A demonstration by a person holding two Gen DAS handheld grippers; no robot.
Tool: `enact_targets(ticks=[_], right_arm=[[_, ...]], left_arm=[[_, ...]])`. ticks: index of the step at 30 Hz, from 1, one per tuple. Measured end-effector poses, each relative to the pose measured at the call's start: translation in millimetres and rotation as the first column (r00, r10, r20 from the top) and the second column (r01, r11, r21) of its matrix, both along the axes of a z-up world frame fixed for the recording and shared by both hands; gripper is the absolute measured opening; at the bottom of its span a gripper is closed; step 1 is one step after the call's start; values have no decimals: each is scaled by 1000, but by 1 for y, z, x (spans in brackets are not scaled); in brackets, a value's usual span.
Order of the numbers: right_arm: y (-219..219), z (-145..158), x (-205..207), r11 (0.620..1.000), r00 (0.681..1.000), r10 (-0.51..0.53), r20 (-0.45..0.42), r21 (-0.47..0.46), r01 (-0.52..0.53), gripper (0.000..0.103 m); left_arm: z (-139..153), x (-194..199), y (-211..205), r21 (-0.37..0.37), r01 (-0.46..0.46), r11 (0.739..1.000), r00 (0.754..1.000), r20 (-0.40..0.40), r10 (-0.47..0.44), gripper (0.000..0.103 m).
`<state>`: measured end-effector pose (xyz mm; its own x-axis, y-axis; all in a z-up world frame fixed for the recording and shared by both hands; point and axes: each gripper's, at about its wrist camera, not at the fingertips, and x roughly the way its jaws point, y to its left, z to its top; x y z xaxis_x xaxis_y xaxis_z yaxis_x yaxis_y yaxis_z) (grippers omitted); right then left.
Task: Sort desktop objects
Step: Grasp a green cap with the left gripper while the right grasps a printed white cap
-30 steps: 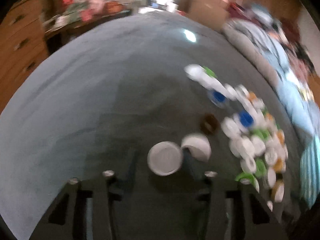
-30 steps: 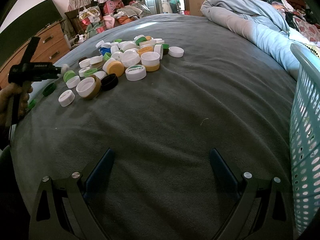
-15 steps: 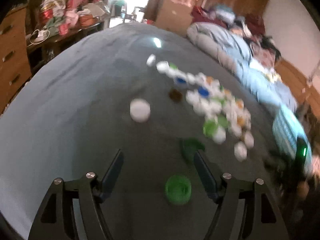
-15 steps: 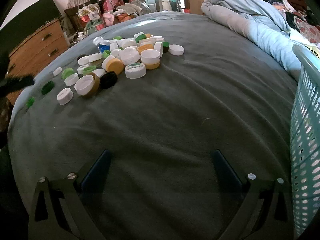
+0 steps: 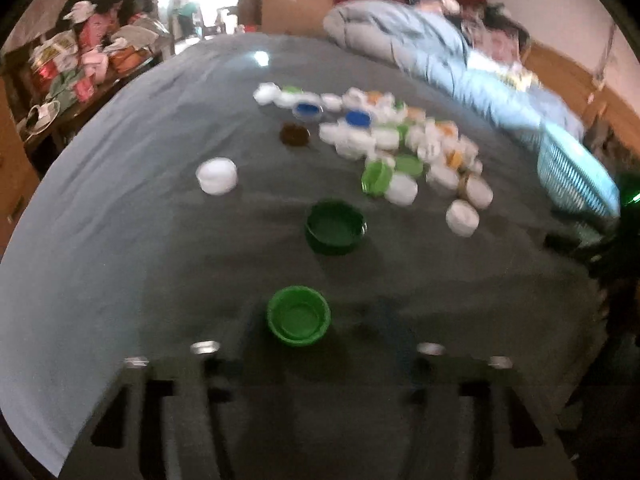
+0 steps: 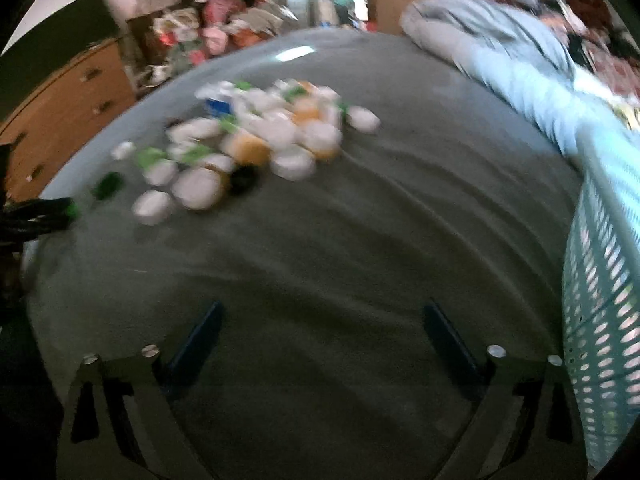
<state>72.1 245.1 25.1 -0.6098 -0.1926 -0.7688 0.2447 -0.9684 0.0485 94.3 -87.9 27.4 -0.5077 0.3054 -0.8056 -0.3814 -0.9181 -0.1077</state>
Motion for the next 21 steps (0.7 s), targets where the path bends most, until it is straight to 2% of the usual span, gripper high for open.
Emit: enact_targets(ticks=[1, 2, 5, 8, 9, 10, 12, 15, 21], right_arm=[[-8, 7, 3, 1000, 1000, 21, -21, -2, -21, 91], [-18, 13, 6, 999, 998, 47, -34, -11, -48, 90], [-42, 24, 6, 992, 992, 118, -40, -33, -120, 87], [-66, 28, -2, 978, 981, 196, -18, -74, -196, 87], [-74, 27, -6, 970, 974, 225, -4, -93, -224, 83], [-83, 26, -10, 964, 968, 249, 7, -100, -248, 73], [-100, 18, -20, 954, 957, 289, 30, -93, -285, 64], [-113, 2, -37, 954, 954, 295, 63, -78, -290, 55], [-125, -21, -63, 961, 956, 274, 103, -74, -267, 54]], left_arm=[[0, 1, 1, -7, -2, 1000, 1000, -5, 2, 47], [0, 1, 1, -7, -11, 1000, 1000, -8, 11, 32], [-1, -1, -9, 31, -56, 998, 998, 1, 56, 32], [-1, -2, -11, 33, -71, 997, 997, 2, 71, 32], [-1, -2, -11, 31, -73, 997, 997, 4, 73, 32], [-1, -3, -11, 36, -77, 996, 997, 7, 77, 32], [-2, -4, -14, 49, -84, 995, 996, 15, 83, 32], [-3, -5, -16, 62, -91, 994, 996, 21, 90, 32], [-4, -7, -16, 66, -97, 993, 995, 29, 95, 32]])
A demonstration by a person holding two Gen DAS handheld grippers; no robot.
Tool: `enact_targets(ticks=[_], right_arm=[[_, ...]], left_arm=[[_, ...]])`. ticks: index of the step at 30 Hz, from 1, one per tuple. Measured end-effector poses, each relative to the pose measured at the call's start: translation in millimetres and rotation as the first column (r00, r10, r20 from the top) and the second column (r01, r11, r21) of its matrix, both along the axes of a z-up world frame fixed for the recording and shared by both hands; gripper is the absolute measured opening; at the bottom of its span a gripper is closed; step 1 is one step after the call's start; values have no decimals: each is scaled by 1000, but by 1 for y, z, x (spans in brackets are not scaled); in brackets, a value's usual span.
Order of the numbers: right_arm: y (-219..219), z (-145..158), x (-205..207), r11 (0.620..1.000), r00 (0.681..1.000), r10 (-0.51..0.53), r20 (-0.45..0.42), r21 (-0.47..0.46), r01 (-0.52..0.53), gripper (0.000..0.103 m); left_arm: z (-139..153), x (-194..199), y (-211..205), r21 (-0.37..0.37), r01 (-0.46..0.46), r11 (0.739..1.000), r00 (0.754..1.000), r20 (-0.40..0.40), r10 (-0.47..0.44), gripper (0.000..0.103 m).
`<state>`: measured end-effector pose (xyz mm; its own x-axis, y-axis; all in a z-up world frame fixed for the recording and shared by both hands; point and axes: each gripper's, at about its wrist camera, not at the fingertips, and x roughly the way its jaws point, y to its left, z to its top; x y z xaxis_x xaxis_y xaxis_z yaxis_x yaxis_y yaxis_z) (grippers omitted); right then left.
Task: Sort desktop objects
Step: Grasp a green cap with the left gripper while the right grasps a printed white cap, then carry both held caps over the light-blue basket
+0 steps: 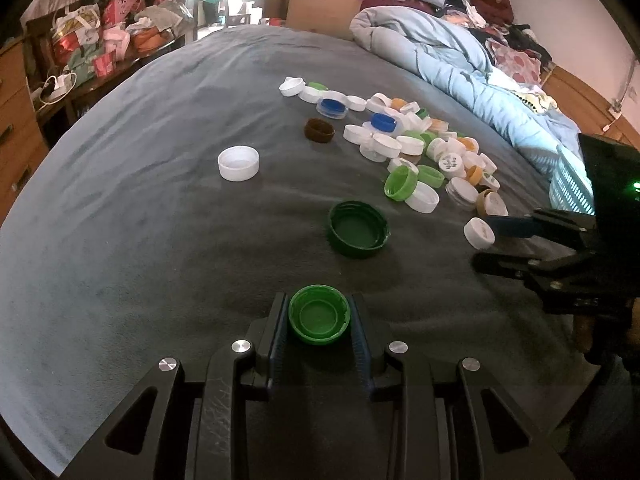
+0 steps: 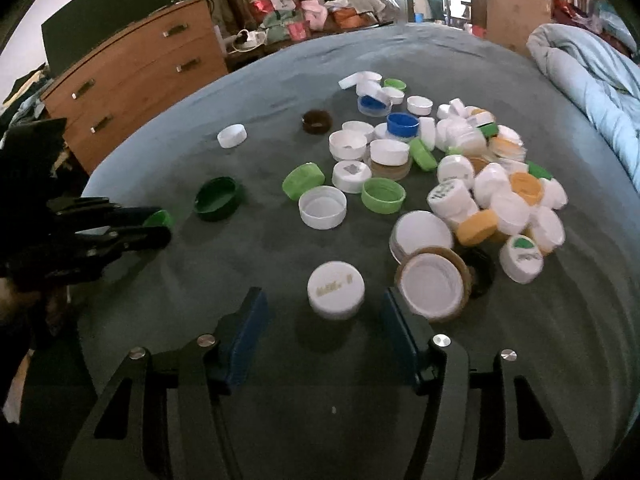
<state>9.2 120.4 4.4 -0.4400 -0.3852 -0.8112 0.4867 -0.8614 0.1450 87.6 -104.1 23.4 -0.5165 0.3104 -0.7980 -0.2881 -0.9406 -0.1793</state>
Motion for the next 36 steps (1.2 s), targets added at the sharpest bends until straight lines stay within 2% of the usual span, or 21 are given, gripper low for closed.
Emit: enact_targets(ticks=[2, 4, 5, 13, 20, 25, 36], right_arm=[[-2, -4, -5, 1000, 1000, -3, -5, 9, 3, 49], [-1, -3, -6, 1000, 1000, -14, -20, 15, 15, 27], [0, -2, -7, 1000, 1000, -21, -22, 16, 21, 26], [15, 21, 19, 996, 994, -92, -51, -10, 91, 25], [32, 50, 50, 989, 985, -147, -88, -5, 147, 25], [53, 69, 61, 980, 973, -198, -118, -13, 198, 25], [107, 110, 85, 954, 936, -301, -184, -48, 297, 25]], left_arm=[[-1, -1, -1, 3, -1, 1000, 1000, 4, 1, 32], [0, 0, 0, -6, -4, 1000, 1000, 0, 4, 32], [0, 0, 1, -13, -5, 1000, 1000, -2, 5, 32], [7, 6, 10, -15, -65, 998, 998, -12, 65, 32], [22, 21, 59, -69, -36, 997, 999, -36, 34, 32], [43, 26, 101, -101, -7, 995, 997, -73, -1, 32], [89, 26, 157, -161, 6, 987, 986, -165, -32, 32]])
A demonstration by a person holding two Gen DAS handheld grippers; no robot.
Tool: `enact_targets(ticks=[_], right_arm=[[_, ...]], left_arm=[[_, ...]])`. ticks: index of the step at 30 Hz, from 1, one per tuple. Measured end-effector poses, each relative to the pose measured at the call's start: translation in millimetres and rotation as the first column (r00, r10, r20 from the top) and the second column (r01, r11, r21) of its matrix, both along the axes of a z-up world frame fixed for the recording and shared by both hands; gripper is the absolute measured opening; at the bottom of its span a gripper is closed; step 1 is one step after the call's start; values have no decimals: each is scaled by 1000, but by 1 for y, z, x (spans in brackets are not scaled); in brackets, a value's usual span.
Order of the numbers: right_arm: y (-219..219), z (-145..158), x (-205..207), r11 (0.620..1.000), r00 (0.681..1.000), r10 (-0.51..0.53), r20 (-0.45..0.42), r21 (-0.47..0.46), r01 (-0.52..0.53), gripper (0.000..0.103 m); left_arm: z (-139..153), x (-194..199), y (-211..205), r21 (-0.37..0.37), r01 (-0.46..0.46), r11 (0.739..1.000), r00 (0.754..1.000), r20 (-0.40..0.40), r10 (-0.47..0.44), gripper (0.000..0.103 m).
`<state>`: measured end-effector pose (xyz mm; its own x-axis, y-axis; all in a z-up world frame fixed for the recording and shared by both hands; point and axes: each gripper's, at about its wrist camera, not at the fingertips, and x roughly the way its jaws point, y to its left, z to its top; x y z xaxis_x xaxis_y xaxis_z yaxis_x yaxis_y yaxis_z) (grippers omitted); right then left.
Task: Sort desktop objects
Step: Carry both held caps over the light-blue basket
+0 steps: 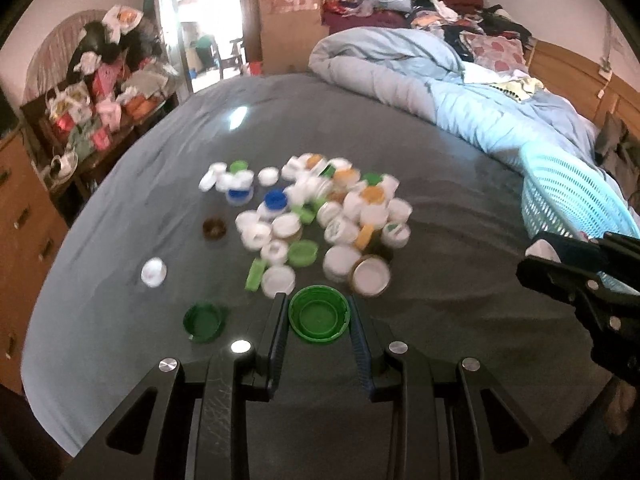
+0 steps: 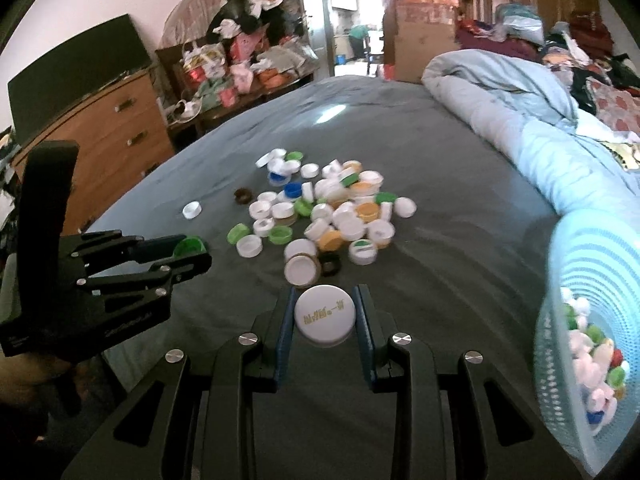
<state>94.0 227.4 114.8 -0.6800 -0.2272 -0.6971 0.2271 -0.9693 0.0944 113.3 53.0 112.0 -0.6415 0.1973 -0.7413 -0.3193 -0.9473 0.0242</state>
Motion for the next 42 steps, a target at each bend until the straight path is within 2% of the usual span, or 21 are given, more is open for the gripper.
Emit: enact_targets(ticks=[7, 14, 23, 32, 42], right_arm=[[31, 19, 12, 998, 997, -55, -47, 4, 55, 25], [74, 40, 26, 991, 987, -131, -92, 12, 133, 25], [129, 54, 41, 971, 965, -238, -108, 4, 240, 25], [168, 58, 49, 950, 942, -311, -124, -1, 313, 25], [223, 63, 54, 913, 908, -406, -101, 7, 409, 25]], left_arm=[[26, 2, 43, -24, 49, 998, 997, -55, -51, 32], [43, 7, 87, -41, 108, 993, 991, -76, -111, 32], [57, 12, 138, -51, 176, 983, 980, -89, -180, 32], [63, 12, 186, -61, 237, 970, 968, -70, -241, 32], [71, 6, 265, -40, 341, 939, 939, -34, -342, 32]])
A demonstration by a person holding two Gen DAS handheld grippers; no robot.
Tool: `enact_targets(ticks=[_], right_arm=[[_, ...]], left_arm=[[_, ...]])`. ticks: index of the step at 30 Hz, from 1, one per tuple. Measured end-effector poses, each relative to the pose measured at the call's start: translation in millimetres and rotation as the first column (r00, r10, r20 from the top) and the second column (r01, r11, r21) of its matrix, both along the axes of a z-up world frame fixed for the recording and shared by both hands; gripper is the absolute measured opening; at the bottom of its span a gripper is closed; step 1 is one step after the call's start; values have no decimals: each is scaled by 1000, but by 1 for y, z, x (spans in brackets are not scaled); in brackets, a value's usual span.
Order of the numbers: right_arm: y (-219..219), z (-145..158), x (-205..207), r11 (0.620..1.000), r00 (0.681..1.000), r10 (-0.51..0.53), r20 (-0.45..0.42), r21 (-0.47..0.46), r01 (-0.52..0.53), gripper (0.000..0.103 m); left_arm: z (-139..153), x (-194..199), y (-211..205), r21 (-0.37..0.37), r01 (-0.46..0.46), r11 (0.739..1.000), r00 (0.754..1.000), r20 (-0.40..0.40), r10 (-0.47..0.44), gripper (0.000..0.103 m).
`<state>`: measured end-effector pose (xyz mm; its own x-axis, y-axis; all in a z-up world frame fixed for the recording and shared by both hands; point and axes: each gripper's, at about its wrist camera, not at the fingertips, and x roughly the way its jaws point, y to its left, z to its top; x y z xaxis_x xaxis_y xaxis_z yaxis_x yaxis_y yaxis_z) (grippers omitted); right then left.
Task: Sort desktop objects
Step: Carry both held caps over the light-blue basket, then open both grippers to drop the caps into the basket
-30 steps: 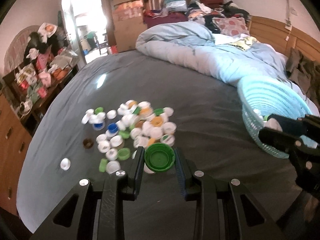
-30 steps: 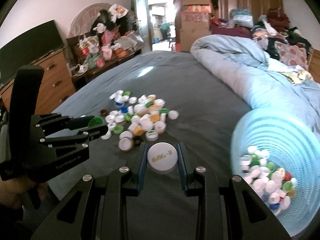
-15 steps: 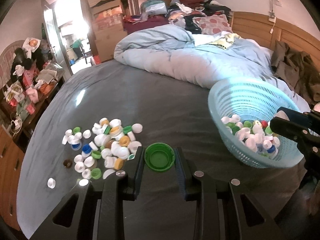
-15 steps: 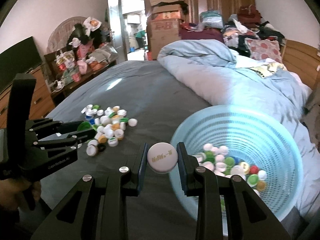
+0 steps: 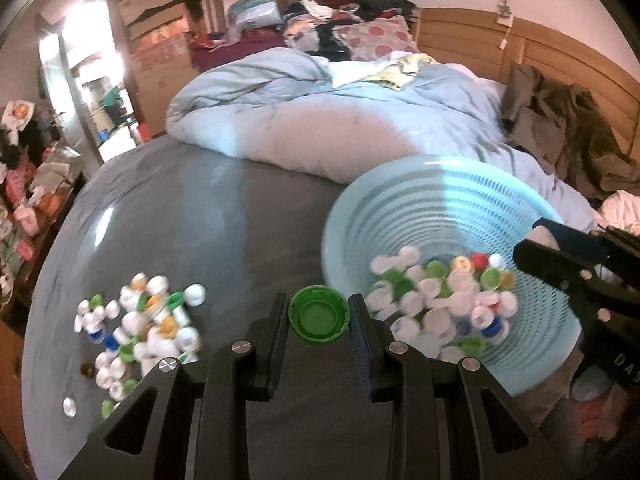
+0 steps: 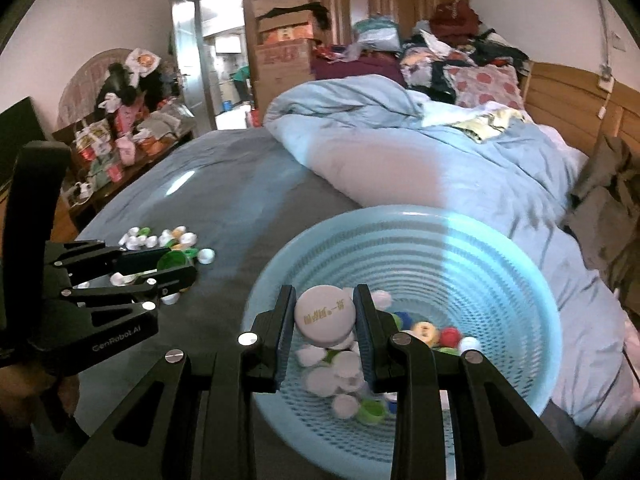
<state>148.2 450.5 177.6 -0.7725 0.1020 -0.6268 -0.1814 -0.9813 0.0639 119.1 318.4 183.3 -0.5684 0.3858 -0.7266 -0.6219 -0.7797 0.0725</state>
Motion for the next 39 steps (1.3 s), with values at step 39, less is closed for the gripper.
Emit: enact_targets(ticks=[39], right_arm=[[71, -73, -14, 993, 967, -22, 255, -103, 50, 25]], left_arm=[[-67, -22, 128, -200, 225, 954, 951, 259, -170, 32]])
